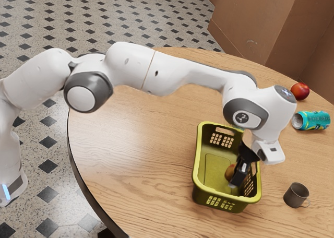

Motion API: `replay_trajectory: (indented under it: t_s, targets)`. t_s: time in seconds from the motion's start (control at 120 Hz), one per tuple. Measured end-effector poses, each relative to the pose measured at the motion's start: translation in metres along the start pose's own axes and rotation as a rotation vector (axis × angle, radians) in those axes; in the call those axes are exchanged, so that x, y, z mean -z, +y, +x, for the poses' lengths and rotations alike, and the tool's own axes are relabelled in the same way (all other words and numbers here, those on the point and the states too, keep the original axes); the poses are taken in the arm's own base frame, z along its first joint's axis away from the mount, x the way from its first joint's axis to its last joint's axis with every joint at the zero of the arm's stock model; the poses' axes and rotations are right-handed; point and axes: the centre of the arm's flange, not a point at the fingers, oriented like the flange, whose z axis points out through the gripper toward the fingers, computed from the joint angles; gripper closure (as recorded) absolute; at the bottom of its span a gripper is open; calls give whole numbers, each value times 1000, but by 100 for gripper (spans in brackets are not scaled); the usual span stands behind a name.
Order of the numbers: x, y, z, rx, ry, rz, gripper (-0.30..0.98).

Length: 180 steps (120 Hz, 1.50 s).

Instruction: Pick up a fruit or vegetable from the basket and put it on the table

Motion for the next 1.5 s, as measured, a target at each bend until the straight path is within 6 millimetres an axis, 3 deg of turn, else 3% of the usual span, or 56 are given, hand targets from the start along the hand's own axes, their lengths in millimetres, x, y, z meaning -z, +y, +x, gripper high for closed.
replay_trajectory:
  t_s: [0.133, 0.325, 0.433, 0.733, 1.008, 1.175, 1.3, 1.5]
  targets:
    - [34, 0, -8, 6, 18, 25, 23]
    - [96, 6, -36, 22, 29, 68, 22]
    - [113, 13, -59, 35, -18, 73, 21]
    - [102, 4, -161, 133, -146, 73, 21]
    - [55, -8, -233, 212, -170, 33, 22]
    - [39, -3, -237, 216, -146, 21, 22]
    - [39, 6, -231, 206, -121, 13, 9]
    - [43, 4, -230, 219, -95, 4, 2]
